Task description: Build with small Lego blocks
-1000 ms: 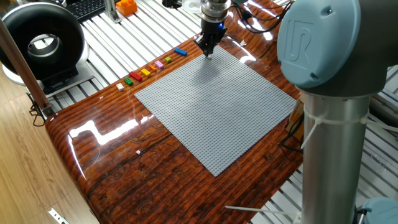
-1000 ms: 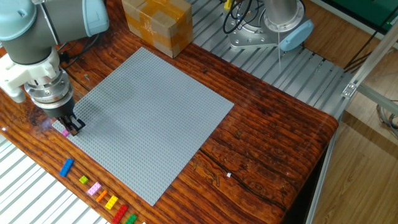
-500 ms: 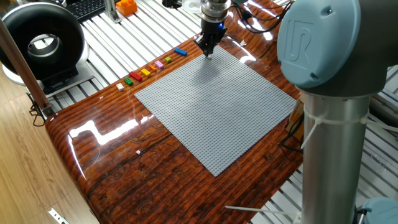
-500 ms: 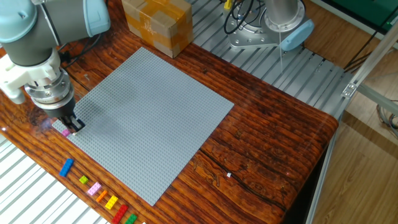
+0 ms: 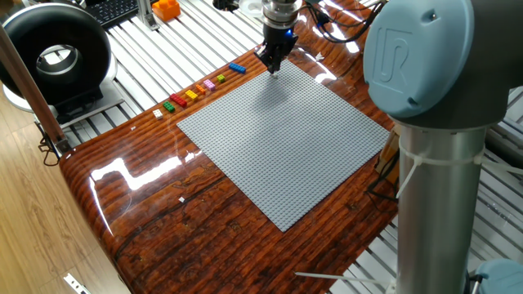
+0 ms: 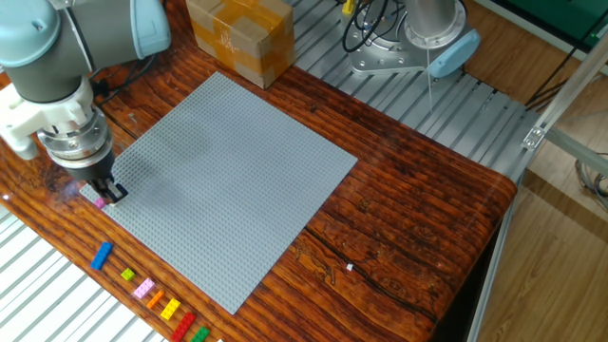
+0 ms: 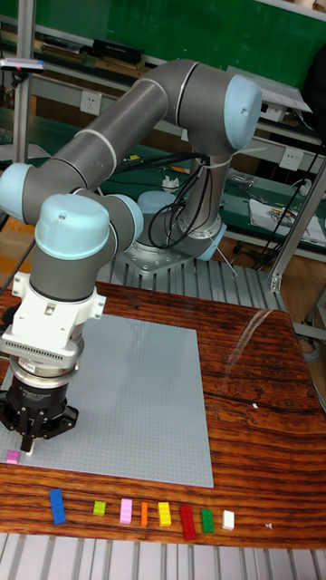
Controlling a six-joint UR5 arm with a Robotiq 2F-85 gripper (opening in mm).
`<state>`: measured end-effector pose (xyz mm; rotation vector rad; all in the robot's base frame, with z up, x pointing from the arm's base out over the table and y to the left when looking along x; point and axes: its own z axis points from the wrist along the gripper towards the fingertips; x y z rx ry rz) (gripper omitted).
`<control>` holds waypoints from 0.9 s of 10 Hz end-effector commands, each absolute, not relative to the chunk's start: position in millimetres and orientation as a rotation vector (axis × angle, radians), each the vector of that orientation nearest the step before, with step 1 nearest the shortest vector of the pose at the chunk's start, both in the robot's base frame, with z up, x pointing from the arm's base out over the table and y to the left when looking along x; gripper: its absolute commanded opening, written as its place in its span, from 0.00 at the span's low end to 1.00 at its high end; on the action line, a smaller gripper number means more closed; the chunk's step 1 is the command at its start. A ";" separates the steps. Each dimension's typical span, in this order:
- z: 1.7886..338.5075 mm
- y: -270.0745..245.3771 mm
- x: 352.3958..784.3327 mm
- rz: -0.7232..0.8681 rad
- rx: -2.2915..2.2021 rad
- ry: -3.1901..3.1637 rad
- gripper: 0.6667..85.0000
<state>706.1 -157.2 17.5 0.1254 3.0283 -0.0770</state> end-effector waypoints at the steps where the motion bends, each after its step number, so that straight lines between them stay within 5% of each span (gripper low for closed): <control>1: 17.5 -155.0 710.0 -0.065 0.162 3.012 0.02; 9: 15.1 -155.5 715.4 -0.074 0.188 2.989 0.00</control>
